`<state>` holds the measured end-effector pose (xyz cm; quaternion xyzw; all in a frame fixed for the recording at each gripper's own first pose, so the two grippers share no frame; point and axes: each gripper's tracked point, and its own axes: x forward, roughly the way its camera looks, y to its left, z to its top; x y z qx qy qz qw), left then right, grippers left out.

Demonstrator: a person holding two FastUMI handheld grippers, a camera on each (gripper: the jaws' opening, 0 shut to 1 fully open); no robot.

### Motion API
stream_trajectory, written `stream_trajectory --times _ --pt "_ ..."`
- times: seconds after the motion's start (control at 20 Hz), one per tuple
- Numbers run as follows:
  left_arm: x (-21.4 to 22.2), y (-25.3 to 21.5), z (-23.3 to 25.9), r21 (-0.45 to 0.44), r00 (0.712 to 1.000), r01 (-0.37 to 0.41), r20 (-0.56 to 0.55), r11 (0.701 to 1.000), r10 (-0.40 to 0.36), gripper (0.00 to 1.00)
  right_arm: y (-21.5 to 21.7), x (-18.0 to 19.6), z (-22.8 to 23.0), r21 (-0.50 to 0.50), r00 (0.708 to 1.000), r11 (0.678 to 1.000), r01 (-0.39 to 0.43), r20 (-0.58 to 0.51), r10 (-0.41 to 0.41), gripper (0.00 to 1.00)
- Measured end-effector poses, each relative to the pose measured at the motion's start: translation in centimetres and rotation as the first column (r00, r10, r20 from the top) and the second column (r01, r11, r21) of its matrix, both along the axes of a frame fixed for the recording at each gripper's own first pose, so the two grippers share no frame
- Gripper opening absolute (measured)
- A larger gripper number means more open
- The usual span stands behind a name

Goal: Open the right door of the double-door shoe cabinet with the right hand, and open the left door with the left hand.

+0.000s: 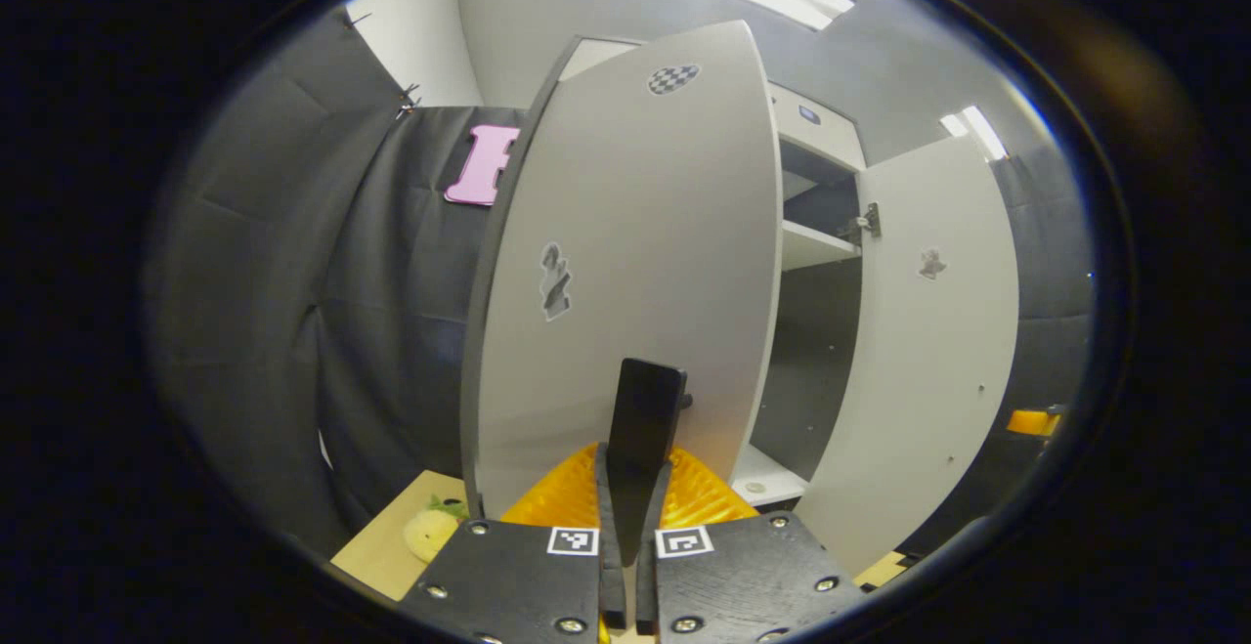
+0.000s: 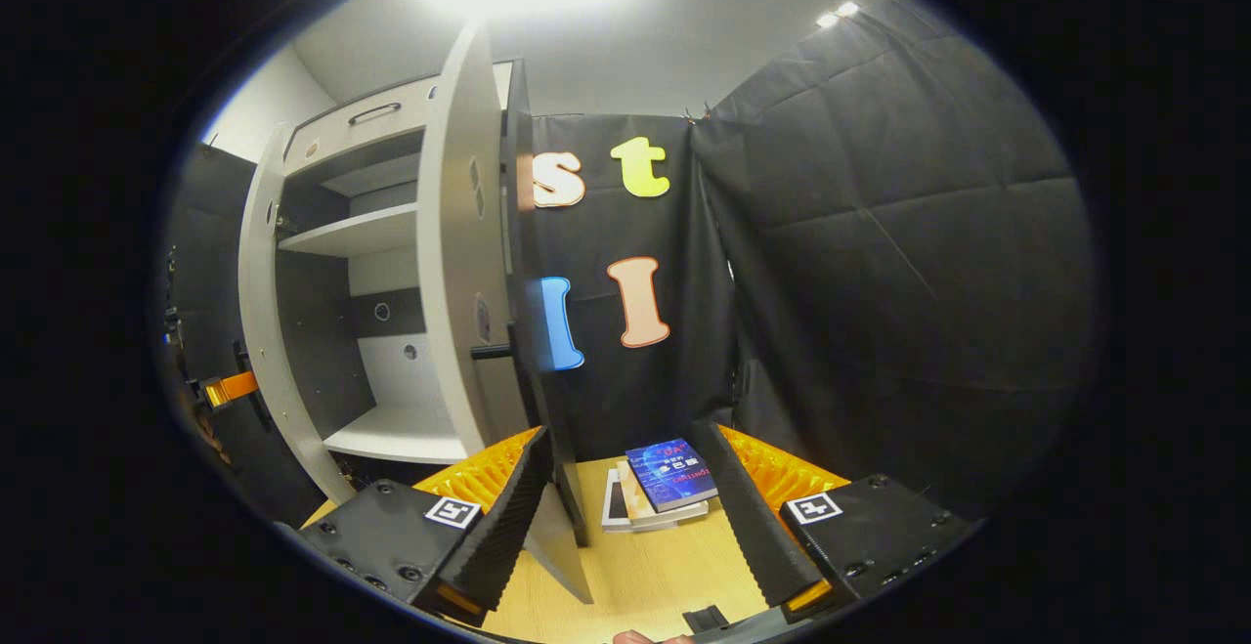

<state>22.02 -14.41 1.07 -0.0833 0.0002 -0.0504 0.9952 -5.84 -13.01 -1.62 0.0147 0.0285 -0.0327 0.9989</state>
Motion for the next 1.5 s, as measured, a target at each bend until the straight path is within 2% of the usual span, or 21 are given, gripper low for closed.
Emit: stream_trajectory --times 0.6,0.85,1.05,1.25,1.4,1.5 --pt "-0.4 0.6 0.3 -0.043 1.000 -0.003 0.018 0.999 0.004 0.06 5.0 -2.2 -0.7 -0.003 0.999 0.999 -0.036 -0.007 0.036 0.98" --pt "-0.7 1.4 -0.1 0.014 1.000 -0.005 0.024 1.000 0.005 0.05 6.3 -2.7 -0.3 -0.006 0.999 0.999 -0.044 0.006 0.044 0.98" --pt "-0.9 4.4 0.2 0.044 1.000 -0.021 0.022 0.999 0.020 0.05 7.1 -3.2 -0.7 -0.007 0.999 0.999 -0.052 0.000 0.052 0.98" --pt "-0.5 9.3 0.2 0.112 0.995 -0.102 0.017 0.988 0.101 0.04 8.1 -3.2 -0.9 -0.003 0.997 0.997 -0.071 -0.003 0.071 0.98" --pt "-0.7 8.8 -0.4 0.091 0.998 -0.058 0.001 0.994 0.058 0.02 8.8 -3.0 -0.6 0.005 0.995 0.995 -0.095 -0.001 0.095 0.98" --pt "-0.7 8.9 -0.7 0.128 0.998 -0.067 -0.006 0.989 0.069 0.02 9.3 -3.0 -0.7 0.006 0.994 0.994 -0.110 -0.001 0.110 0.98"
